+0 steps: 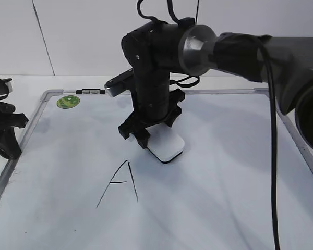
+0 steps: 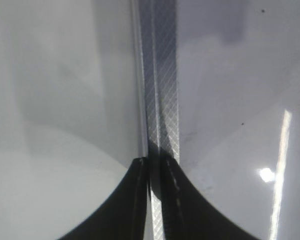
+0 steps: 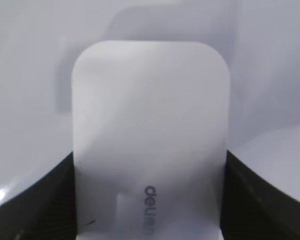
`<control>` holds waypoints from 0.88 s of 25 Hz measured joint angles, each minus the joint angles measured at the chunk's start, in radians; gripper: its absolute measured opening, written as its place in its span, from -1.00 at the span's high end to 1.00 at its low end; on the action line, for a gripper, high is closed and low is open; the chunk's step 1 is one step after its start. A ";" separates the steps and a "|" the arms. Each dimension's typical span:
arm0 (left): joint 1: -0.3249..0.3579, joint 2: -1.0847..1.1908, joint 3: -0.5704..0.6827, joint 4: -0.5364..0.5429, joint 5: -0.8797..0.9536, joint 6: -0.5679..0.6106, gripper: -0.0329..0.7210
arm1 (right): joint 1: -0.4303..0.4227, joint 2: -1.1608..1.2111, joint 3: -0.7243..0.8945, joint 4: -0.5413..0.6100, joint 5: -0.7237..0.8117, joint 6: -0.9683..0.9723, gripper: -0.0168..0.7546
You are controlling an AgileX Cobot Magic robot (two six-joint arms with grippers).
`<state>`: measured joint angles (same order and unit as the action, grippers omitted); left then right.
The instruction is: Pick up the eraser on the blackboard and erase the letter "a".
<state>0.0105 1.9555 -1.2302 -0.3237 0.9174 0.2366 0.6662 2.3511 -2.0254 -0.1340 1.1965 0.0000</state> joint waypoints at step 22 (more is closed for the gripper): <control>0.000 0.000 0.000 0.000 0.000 0.000 0.77 | -0.145 -0.429 0.311 0.011 0.030 0.079 -0.49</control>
<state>0.0105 1.9555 -1.2302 -0.3237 0.9174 0.2366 0.5209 1.9217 -1.7140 -0.1234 1.2260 0.0793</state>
